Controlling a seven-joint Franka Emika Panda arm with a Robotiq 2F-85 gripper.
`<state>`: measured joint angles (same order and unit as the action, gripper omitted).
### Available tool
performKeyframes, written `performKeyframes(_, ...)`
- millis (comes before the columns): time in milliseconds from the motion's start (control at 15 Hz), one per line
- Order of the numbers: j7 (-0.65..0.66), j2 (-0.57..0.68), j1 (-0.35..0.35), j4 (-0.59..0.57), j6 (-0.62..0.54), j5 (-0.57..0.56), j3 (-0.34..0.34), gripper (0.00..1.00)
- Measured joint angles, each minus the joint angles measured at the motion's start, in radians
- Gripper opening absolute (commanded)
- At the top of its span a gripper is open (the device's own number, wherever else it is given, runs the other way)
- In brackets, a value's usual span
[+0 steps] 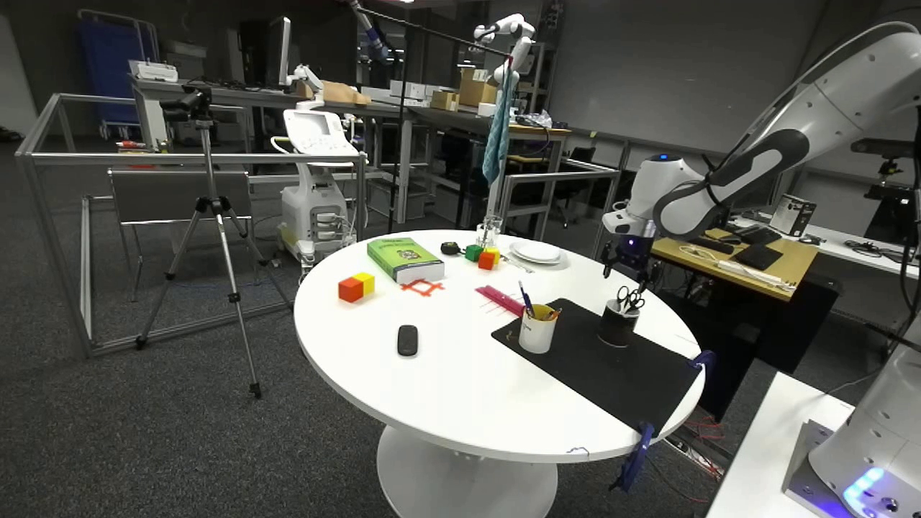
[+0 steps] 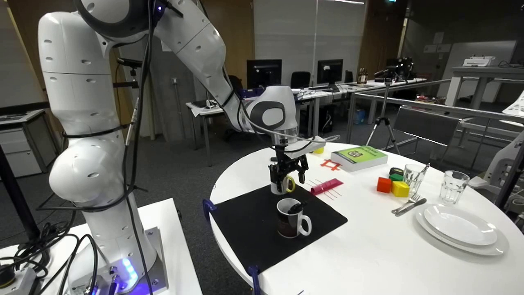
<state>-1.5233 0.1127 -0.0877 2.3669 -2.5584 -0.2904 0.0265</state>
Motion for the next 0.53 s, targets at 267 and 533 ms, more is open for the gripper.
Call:
performKeyframes(267,0.011,-0.007,0.022,-0.025,0.0,0.02,-0.019,1.0)
performKeyframes(533,0.017,-0.035,0.049,-0.042,-0.005,0.091,-0.045,1.0)
